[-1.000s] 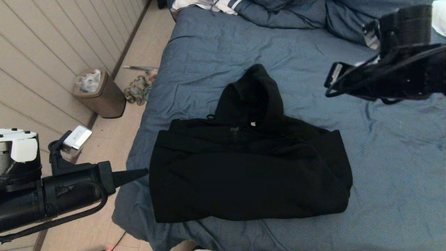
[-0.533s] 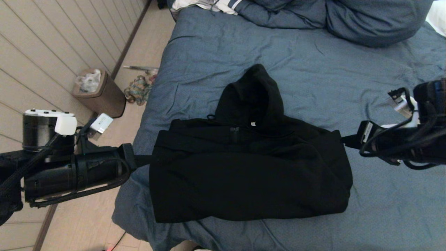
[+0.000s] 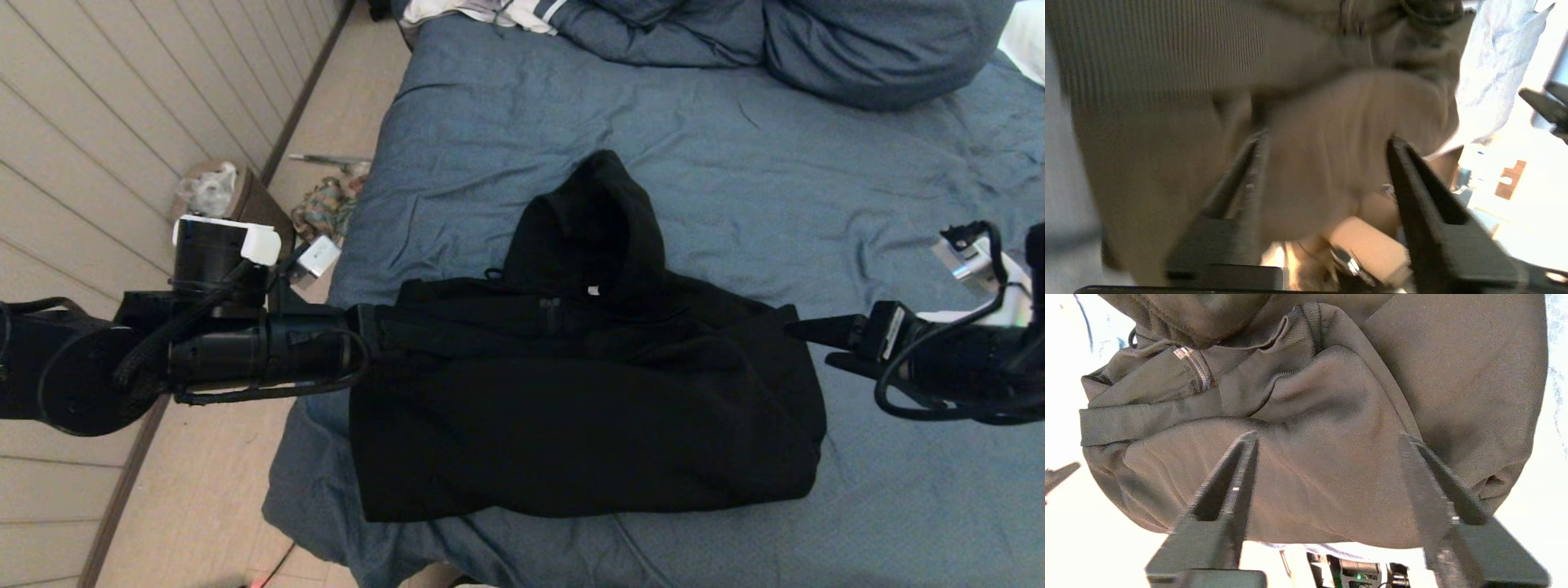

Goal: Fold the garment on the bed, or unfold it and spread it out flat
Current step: Unfold the black sweatshirt

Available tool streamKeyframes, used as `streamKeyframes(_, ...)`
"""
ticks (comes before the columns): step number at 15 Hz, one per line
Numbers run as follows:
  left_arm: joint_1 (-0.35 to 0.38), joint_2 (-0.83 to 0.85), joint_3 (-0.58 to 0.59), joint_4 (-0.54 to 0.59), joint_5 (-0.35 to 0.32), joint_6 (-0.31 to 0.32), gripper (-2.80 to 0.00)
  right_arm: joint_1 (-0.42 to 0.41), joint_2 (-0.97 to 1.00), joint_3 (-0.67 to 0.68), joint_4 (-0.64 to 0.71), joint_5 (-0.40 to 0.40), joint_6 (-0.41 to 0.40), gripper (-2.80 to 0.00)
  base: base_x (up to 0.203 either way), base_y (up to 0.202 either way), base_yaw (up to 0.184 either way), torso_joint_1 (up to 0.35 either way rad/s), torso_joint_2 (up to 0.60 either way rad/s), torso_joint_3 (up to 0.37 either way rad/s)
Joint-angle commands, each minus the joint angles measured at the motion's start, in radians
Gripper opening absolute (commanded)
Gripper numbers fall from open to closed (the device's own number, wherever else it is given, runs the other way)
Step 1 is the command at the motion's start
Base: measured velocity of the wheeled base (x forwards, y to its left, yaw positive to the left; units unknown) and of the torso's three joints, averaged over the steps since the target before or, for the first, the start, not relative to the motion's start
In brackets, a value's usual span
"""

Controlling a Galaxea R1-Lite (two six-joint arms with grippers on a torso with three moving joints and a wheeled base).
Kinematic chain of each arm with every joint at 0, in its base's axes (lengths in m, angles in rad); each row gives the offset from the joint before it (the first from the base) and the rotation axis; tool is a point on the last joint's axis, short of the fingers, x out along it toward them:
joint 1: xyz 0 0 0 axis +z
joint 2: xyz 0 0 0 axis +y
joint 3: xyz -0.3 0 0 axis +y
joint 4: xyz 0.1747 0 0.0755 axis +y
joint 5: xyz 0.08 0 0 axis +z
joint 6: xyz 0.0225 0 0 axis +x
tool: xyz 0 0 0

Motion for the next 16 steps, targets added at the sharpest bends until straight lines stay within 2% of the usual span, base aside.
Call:
streamKeyframes(1,-0.004,0.085,-0.009,-0.051,-0.002,0.027,0.00,0.004,-0.001,0.012,-0.001,0.001,0.002,0.00,0.000,0.000,0.000,0.000,0.00,0.000)
streamKeyframes(2,-0.003,0.103,-0.009,-0.061,0.001,0.070,0.00,0.007,-0.002,0.015,-0.002,0.002,0.001,0.00,0.000,0.000,0.000,0.000,0.00,0.000)
streamKeyframes(3,-0.003,0.108,-0.005,-0.070,0.005,0.078,0.00,0.007,-0.001,0.015,-0.002,0.003,0.001,0.00,0.000,0.000,0.000,0.000,0.00,0.000)
streamKeyframes(5,0.017,0.105,-0.022,-0.074,0.018,0.079,0.00,0.002,0.000,0.015,-0.002,0.015,0.001,0.00,0.000,0.000,0.000,0.000,0.00,0.000)
streamKeyframes(10,0.148,0.089,-0.055,-0.078,0.021,0.079,0.00,0.000,0.006,0.016,-0.003,0.032,0.001,0.00,0.000,0.000,0.000,0.000,0.00,0.000)
streamKeyframes(16,0.189,0.141,-0.061,-0.121,0.016,0.075,0.00,0.000,0.002,0.020,-0.002,0.032,-0.003,0.00,0.000,0.000,0.000,0.000,0.00,0.000)
